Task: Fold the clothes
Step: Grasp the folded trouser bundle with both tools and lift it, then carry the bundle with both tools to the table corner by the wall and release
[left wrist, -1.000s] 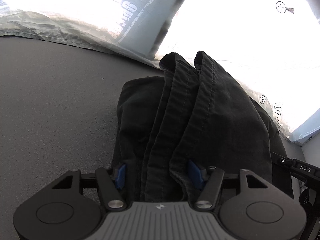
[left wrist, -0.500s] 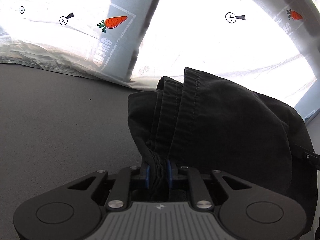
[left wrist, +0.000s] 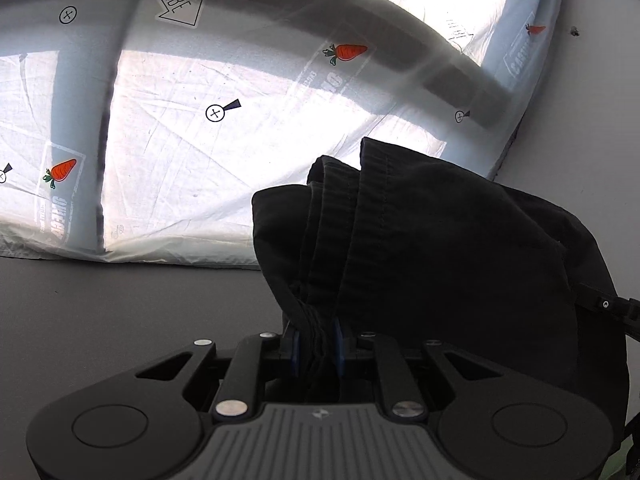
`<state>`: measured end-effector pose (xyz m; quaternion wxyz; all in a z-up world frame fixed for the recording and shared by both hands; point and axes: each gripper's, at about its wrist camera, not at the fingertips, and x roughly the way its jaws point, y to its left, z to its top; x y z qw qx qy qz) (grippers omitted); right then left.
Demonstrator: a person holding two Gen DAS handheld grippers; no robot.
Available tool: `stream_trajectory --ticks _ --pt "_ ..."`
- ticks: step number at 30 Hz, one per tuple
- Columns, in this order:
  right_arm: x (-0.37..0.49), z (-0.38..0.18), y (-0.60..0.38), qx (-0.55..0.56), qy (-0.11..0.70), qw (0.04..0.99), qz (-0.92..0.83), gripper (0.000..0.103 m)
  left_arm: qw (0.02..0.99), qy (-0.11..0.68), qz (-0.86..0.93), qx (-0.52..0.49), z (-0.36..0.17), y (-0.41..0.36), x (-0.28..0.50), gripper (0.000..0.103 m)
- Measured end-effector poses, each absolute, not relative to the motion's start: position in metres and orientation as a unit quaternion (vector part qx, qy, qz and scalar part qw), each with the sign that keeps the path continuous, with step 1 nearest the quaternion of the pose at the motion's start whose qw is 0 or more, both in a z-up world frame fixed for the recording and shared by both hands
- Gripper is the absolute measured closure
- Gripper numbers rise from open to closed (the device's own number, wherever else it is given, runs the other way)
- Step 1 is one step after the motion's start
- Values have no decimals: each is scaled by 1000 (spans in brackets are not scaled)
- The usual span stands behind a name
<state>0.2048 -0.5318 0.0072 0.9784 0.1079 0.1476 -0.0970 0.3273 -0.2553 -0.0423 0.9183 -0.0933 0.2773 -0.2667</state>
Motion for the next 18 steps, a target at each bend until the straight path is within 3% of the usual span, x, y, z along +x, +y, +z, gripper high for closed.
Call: stream_trajectory --ticks 11,18 --pt "162 -9 -649 216 107 958 -155 95 903 277 -326 -41 -24 -393 328 87" --pt "184 -53 -740 347 53 920 -174 94 892 280 -354 28 -19 -506 389 88"
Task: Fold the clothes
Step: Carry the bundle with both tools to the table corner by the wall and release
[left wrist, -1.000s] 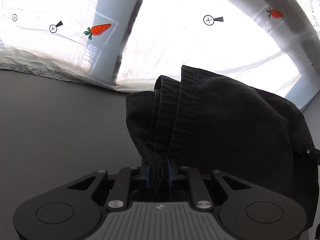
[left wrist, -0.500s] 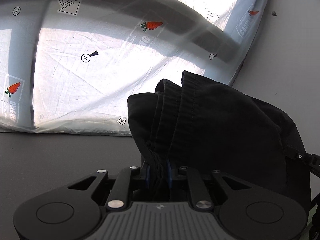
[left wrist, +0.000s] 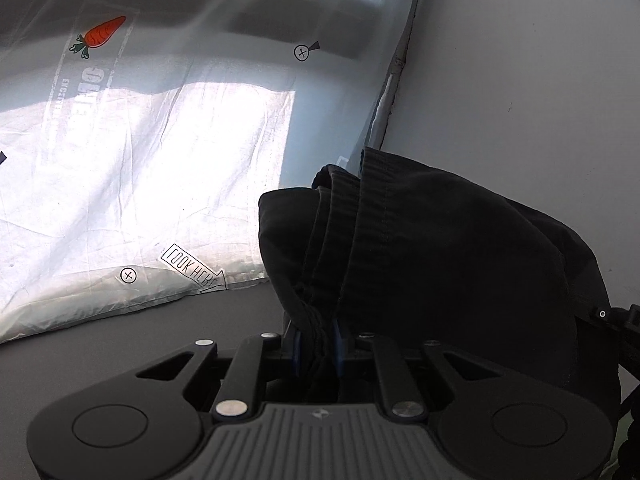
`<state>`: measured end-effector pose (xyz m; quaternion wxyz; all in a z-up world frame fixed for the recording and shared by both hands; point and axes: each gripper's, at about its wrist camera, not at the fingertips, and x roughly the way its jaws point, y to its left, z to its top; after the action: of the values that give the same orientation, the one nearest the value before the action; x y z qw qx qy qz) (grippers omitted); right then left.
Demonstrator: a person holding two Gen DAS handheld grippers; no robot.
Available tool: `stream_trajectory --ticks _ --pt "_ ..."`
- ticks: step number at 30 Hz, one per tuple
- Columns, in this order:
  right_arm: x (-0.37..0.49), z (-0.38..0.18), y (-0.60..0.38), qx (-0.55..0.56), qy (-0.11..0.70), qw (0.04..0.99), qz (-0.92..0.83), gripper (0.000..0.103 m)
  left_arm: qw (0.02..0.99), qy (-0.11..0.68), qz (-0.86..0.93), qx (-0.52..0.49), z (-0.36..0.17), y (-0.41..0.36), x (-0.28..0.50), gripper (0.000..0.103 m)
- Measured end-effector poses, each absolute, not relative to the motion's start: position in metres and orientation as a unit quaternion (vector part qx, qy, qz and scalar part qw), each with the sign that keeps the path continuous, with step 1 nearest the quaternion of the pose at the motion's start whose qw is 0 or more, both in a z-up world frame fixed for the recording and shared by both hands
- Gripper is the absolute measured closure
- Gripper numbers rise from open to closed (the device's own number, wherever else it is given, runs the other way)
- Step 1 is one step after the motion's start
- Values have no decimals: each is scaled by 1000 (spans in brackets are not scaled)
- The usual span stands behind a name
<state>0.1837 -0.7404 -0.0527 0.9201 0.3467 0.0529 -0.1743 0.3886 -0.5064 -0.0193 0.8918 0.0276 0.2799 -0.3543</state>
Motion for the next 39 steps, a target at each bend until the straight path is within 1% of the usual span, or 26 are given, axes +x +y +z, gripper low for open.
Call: stream_trajectory --ticks 4,8,10,12,13,14,15,16,18,20,22,25,27,29,30,32,33,34,35,37,38,39 --pt "192 -82 -785 420 17 884 -204 93 873 282 -395 53 -16 -577 436 90" --pt "193 -109 -810 449 -1 859 -247 93 848 263 -452 86 -18 -652 477 90" --pt "199 -125 -820 459 -2 847 -267 93 841 255 -468 91 -29 -685 499 89" --pt "214 -147 -825 458 29 838 -295 90 845 260 -459 91 -50 -716 520 87" --pt "222 -158 -827 455 48 833 -311 85 849 268 -448 84 -64 -728 533 86" --pt "235 -168 -828 435 95 832 -332 78 856 275 -429 85 -79 -738 545 85" --pt "246 -178 -828 413 141 828 -352 77 862 283 -410 98 -94 -747 554 86" --pt "254 -185 -826 387 179 825 -372 77 863 287 -401 109 -104 -751 561 86" --pt "261 -186 -810 300 199 839 -408 75 862 291 -398 116 -118 -751 570 85" --pt "267 -179 -795 224 199 848 -437 76 851 297 -419 107 -129 -744 563 81" --pt "272 -172 -783 167 189 851 -461 76 845 300 -426 124 -146 -742 551 77" --pt "278 -173 -786 141 152 839 -503 74 842 314 -414 145 -178 -744 542 75" --pt "287 -181 -795 128 171 843 -493 75 846 320 -406 130 -193 -739 542 74" --pt "297 -196 -812 145 221 845 -465 71 846 329 -403 118 -199 -739 549 73" --pt "301 -203 -820 152 248 846 -447 72 844 334 -403 116 -198 -743 549 73" --pt "301 -201 -822 154 257 848 -438 72 843 338 -400 121 -193 -742 548 72" --pt "299 -196 -821 155 256 850 -433 71 845 337 -395 125 -186 -735 544 69" --pt "296 -191 -819 156 254 853 -428 65 849 331 -392 126 -178 -728 539 62" --pt "293 -186 -813 151 248 859 -421 57 853 320 -393 123 -170 -725 538 59" --pt "289 -175 -799 135 239 872 -406 53 865 292 -393 115 -152 -703 524 47" --pt "288 -169 -792 124 236 878 -398 47 871 280 -388 112 -143 -691 515 43" --pt "289 -163 -786 117 234 882 -392 42 879 270 -378 108 -133 -675 506 34"
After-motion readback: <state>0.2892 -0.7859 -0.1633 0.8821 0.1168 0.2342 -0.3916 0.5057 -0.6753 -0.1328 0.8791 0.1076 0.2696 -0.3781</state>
